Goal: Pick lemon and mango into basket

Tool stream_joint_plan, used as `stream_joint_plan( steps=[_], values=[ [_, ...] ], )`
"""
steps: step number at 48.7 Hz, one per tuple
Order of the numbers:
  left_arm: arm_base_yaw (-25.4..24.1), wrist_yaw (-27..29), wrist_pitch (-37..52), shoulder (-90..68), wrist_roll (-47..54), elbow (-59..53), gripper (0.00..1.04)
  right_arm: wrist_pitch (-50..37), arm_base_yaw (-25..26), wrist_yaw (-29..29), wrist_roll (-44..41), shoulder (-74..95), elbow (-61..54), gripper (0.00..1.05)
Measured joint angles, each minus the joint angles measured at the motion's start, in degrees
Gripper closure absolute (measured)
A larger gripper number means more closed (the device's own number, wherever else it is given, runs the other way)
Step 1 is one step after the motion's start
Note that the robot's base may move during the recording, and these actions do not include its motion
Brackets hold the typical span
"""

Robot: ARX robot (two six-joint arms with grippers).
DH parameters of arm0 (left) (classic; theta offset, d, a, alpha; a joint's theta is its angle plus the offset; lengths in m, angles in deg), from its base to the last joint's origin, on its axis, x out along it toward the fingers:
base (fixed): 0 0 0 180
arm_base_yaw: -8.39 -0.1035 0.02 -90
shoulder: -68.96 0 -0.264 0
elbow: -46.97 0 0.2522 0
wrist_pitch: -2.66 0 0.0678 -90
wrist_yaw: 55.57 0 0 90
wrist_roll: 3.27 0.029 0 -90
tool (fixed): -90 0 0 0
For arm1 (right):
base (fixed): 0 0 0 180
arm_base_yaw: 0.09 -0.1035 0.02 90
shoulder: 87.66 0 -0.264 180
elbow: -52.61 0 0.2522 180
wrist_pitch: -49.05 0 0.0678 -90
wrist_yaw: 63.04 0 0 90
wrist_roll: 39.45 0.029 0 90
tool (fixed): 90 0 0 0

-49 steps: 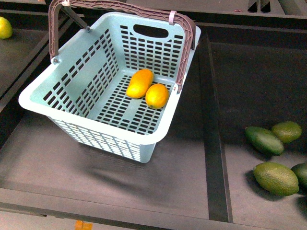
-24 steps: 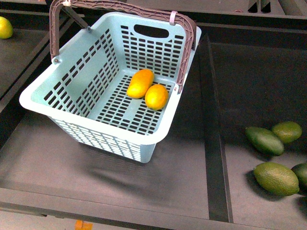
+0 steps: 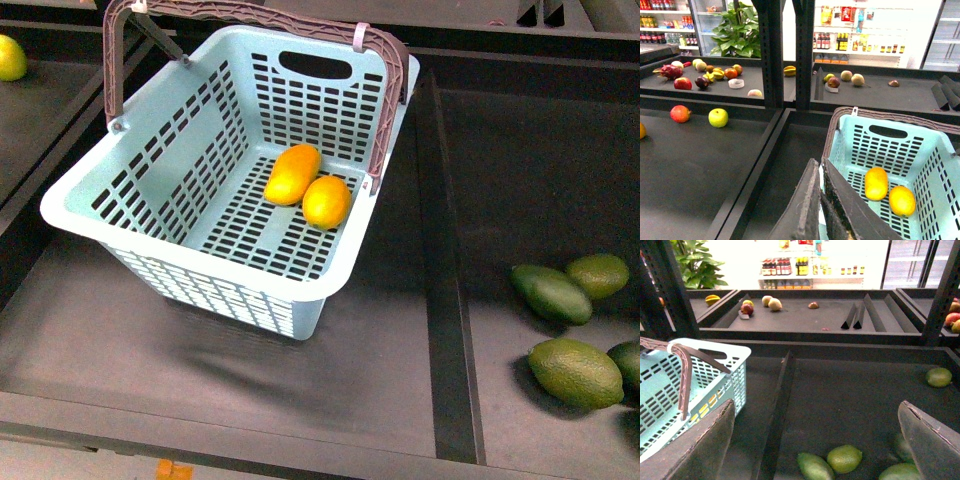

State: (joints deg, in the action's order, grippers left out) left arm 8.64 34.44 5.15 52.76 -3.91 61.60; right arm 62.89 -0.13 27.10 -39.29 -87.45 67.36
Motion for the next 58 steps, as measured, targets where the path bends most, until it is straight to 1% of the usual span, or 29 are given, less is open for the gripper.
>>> stream_joint_plan(
  steps=[17,20,22,53,55,58],
  values=[
    [0.0,0.0,-6.7,6.7,0.0,0.0,1.01,0.0,0.0,0.0,0.0,0.0,0.0,0.09],
    [0.0,0.0,-13.4,11.5,0.0,0.0,1.01,0.0,0.0,0.0,0.0,0.0,0.0,0.09],
    [0.0,0.0,-15.5,14.1,0.0,0.0,1.01,0.0,0.0,0.0,0.0,0.0,0.0,0.09],
    [0.0,0.0,-16.2,15.8,0.0,0.0,1.01,0.0,0.0,0.0,0.0,0.0,0.0,0.09],
    [0.0,0.0,-16.2,15.8,0.0,0.0,0.95,0.0,0.0,0.0,0.0,0.0,0.0,0.09],
    [0.0,0.0,-16.2,15.8,0.0,0.0,0.79,0.0,0.0,0.0,0.0,0.0,0.0,0.09]
  ],
)
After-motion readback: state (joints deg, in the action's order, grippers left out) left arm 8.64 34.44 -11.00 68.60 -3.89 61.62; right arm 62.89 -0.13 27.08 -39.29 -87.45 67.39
